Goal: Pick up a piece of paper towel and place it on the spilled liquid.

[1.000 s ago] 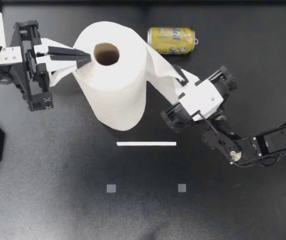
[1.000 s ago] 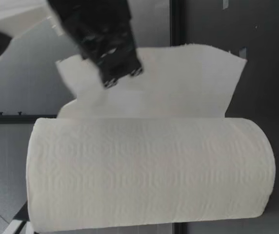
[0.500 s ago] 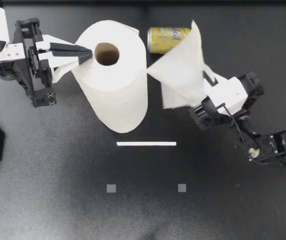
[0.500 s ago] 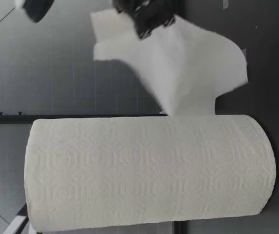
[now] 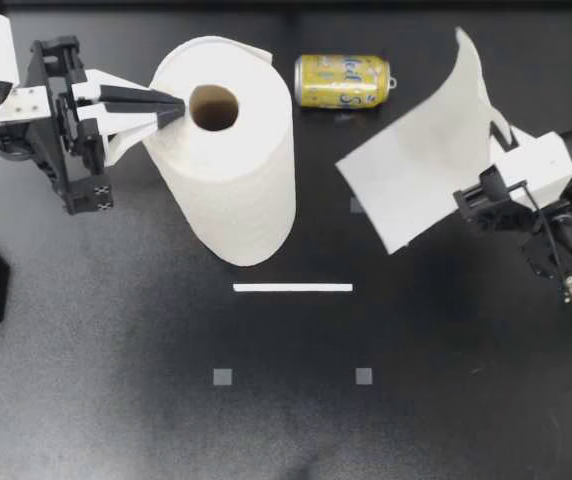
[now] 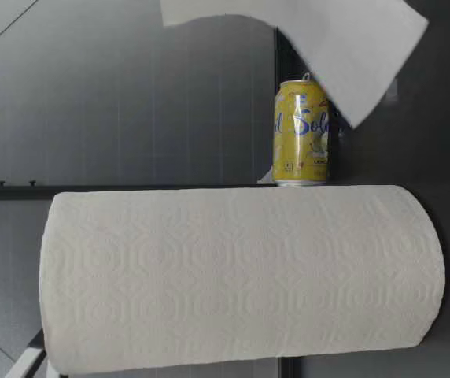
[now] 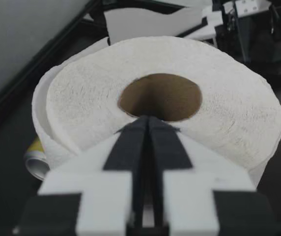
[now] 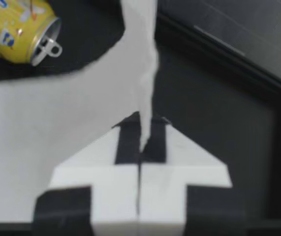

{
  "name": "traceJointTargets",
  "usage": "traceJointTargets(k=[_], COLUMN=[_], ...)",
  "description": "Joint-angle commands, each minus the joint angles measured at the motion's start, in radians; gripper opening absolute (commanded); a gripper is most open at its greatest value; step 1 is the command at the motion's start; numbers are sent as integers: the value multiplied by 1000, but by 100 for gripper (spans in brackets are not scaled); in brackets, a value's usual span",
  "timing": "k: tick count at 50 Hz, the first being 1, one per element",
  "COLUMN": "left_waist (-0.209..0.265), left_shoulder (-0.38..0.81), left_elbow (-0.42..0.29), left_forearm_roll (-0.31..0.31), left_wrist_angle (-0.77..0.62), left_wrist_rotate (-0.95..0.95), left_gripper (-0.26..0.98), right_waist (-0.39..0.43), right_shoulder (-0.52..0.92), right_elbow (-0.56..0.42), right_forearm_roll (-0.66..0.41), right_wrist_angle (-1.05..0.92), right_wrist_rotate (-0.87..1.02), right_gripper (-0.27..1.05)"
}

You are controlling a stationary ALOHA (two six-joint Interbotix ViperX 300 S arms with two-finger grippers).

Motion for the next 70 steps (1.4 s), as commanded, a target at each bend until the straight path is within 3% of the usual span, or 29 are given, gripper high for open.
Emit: traceJointTargets(k=[1, 7, 17, 30, 42, 50, 70], left_waist=[15, 15, 15, 15, 15, 15, 15], left_shoulder=[49, 49, 37, 14, 15, 15, 14], left_elbow=[9, 6, 3, 2, -2, 2, 0], left_forearm_roll=[-2, -2, -3, -3, -3, -3, -3], left_wrist_angle=[17, 17, 12, 8, 6, 8, 8], left_wrist_rotate=[2, 2, 0, 0, 0, 2, 3], left_gripper=[10, 10, 10, 10, 10, 10, 10], right_waist=[-9, -55, -210, -509, -749, -810, -966], right_shoulder=[-38, -64, -98, -127, -20, 63, 158], right_elbow=[-12, -15, 0, 17, -17, -81, -175], right_forearm_roll=[-12, -21, -104, -249, -387, -477, -485], right_wrist_angle=[-18, -101, -291, -589, -867, -950, -1037], right_wrist_rotate=[-15, -64, -117, -169, -183, -202, -341], right_gripper=[-13, -13, -13, -13, -13, -13, -13])
